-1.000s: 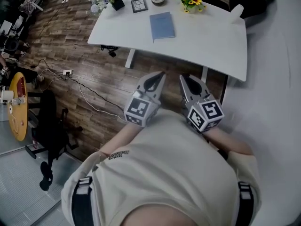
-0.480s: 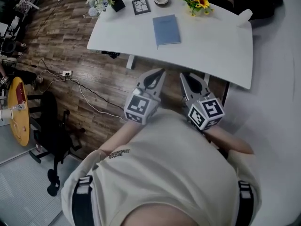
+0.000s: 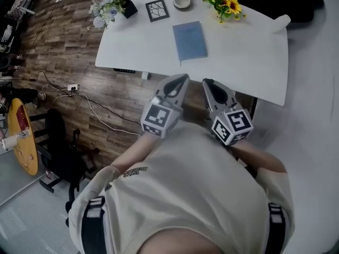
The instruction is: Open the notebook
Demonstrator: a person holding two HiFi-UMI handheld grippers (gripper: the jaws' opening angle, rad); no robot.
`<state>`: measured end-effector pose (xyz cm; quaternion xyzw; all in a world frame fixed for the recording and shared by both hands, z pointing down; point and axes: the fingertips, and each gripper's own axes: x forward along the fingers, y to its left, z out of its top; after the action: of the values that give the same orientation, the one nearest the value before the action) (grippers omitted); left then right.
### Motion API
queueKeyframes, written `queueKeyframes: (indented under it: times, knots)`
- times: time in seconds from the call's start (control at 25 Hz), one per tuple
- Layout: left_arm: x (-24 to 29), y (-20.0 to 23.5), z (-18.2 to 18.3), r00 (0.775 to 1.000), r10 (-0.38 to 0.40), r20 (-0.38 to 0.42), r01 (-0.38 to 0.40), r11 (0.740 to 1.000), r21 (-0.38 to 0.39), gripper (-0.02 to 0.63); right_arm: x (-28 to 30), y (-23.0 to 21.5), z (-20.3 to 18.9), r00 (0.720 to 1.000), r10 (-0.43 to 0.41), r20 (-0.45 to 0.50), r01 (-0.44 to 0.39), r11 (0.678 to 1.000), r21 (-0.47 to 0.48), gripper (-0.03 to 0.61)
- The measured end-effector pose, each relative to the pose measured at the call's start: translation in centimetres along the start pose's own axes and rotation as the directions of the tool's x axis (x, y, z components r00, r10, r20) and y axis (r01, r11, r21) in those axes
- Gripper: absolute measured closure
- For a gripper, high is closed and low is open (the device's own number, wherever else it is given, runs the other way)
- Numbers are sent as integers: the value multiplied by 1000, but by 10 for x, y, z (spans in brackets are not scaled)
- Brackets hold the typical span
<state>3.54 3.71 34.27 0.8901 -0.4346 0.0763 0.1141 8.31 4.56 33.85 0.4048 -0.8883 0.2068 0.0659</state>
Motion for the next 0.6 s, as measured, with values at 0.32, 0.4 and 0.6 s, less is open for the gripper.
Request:
queueKeyframes:
  times: [0.32, 0.4, 0.6]
  knots:
    - [25, 52, 10, 999, -45, -20, 45, 999, -4, 612, 58, -12, 24, 999, -38, -3, 38, 999, 7, 575]
    - [30, 62, 14, 998, -59, -22, 59, 998, -2, 612, 71, -14, 30, 999, -49, 4, 49, 999, 7, 574]
    - [39, 80, 17, 994, -106, -32, 106, 994, 1, 612, 95, -18, 38, 997, -76, 6, 76, 997, 6, 574]
